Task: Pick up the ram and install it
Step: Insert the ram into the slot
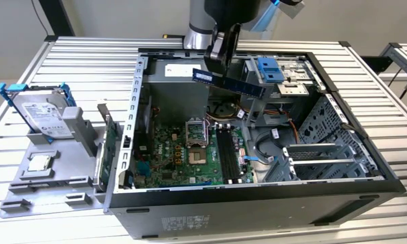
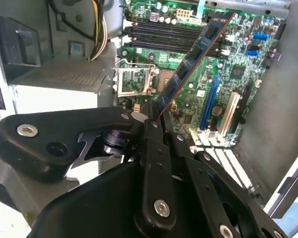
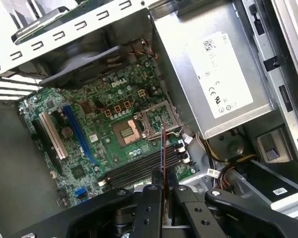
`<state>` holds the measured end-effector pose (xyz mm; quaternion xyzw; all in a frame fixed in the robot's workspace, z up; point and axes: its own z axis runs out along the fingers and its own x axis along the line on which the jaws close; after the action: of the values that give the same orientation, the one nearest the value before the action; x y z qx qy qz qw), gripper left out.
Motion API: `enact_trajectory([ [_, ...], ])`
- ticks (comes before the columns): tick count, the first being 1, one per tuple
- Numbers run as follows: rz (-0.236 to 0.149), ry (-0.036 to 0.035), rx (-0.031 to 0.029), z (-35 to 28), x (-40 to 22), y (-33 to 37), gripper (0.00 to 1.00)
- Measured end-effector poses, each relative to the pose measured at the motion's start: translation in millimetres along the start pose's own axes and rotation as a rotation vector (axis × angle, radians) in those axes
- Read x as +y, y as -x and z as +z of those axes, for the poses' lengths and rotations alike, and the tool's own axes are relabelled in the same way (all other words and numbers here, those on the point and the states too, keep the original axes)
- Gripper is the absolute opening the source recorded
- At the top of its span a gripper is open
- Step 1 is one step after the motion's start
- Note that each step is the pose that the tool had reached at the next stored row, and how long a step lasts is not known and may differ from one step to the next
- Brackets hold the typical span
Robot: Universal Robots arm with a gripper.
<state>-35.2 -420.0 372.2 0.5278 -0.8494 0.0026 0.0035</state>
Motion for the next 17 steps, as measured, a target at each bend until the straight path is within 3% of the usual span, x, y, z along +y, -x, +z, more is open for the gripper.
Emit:
enact_trajectory([
  [17, 0.203, 0.0008, -0.0001, 0.0, -0.1, -0.1, 0.0],
])
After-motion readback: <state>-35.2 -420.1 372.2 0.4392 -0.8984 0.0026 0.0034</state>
